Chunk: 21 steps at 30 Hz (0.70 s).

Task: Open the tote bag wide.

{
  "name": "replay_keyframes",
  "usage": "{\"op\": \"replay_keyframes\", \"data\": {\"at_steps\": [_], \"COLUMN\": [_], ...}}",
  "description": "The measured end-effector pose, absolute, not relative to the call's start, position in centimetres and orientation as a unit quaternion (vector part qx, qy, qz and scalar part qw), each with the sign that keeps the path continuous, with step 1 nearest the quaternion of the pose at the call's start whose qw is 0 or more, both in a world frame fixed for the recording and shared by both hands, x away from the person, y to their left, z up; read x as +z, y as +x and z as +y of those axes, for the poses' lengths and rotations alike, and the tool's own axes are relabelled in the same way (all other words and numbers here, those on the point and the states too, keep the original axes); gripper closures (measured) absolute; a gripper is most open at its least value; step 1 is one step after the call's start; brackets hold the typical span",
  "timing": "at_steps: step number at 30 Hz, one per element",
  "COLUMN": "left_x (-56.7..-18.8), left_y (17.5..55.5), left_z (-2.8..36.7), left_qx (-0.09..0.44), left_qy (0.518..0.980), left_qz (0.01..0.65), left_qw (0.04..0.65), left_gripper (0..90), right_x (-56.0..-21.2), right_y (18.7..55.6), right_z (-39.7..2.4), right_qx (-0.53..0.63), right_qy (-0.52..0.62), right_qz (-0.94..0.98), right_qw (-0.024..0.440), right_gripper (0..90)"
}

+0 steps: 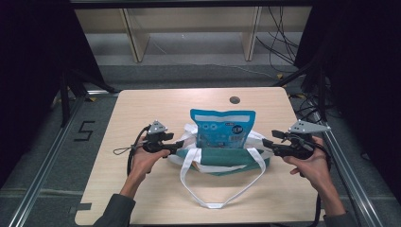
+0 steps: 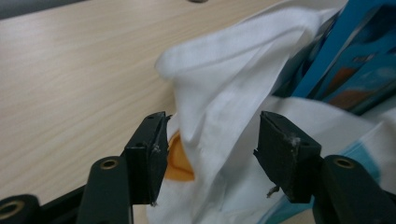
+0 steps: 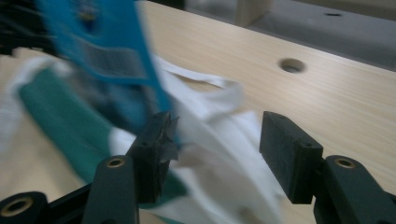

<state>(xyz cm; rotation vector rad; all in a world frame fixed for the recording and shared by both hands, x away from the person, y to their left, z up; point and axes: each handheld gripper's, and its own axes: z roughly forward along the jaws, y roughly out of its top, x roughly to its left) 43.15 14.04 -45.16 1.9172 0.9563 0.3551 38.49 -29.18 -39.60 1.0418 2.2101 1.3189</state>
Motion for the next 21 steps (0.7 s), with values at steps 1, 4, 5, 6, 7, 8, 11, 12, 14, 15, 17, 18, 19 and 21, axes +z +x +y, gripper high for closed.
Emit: {"op": "replay_keyframes", "data": {"at_steps": [1, 4, 5, 6, 7, 8, 11, 12, 14, 15, 17, 18, 19, 21], "left_x": [-45.0, -45.2, -45.1, -45.2, -45.2, -45.2, -45.4, -45.5, -45.8, -46.1, -46.3, -46.4, -46.8, -47.5], "left_y": [43.2, 43.3, 43.5, 43.6, 44.0, 44.0, 44.9, 45.3, 46.0, 46.5, 46.7, 46.9, 47.5, 48.1], "left_z": [13.9, 13.0, 13.0, 12.6, 12.3, 12.3, 11.8, 11.7, 11.5, 11.2, 11.1, 11.1, 11.1, 11.1], "left_qx": [0.139, 0.135, 0.135, 0.130, 0.126, 0.126, 0.125, 0.114, 0.106, 0.114, 0.114, 0.120, 0.111, 0.101], "left_qy": [0.784, 0.782, 0.789, 0.780, 0.779, 0.779, 0.763, 0.757, 0.755, 0.756, 0.757, 0.758, 0.754, 0.749], "left_qz": [0.385, 0.384, 0.378, 0.387, 0.386, 0.386, 0.399, 0.401, 0.398, 0.401, 0.404, 0.409, 0.419, 0.435], "left_qw": [0.467, 0.473, 0.465, 0.474, 0.477, 0.477, 0.492, 0.504, 0.511, 0.504, 0.500, 0.494, 0.493, 0.489], "left_gripper": [40.7, 40.1, 40.1, 40.3, 41.1, 41.6, 46.2, 46.2, 54.2, 64.2, 72.8, 72.8, 76.2, 78.9], "right_x": [-39.4, -39.7, -39.9, -40.2, -40.6, -40.6, -41.4, -41.4, -41.6, -41.6, -42.0, -42.0, -43.1, -44.4], "right_y": [37.8, 37.6, 37.5, 37.6, 37.6, 37.6, 38.0, 38.0, 37.6, 37.2, 36.8, 36.8, 36.5, 36.1], "right_z": [-27.8, -26.5, -25.9, -25.3, -24.2, -24.2, -23.2, -23.2, -23.1, -23.4, -23.6, -23.6, -23.3, -22.7], "right_qx": [0.474, 0.474, 0.475, 0.480, 0.467, 0.467, 0.449, 0.449, 0.435, 0.420, 0.401, 0.401, 0.385, 0.352], "right_qy": [0.351, 0.325, 0.317, 0.307, 0.306, 0.306, 0.284, 0.284, 0.276, 0.256, 0.240, 0.240, 0.218, 0.210], "right_qz": [0.793, 0.805, 0.810, 0.812, 0.821, 0.821, 0.840, 0.840, 0.851, 0.864, 0.878, 0.878, 0.892, 0.909], "right_qw": [0.150, 0.146, 0.135, 0.127, 0.118, 0.118, 0.105, 0.105, 0.100, 0.110, 0.102, 0.102, 0.090, 0.074], "right_gripper": [43.7, 41.2, 40.8, 40.2, 39.3, 39.3, 37.8, 37.8, 44.7, 61.3, 71.3, 71.3, 79.6, 82.2]}}
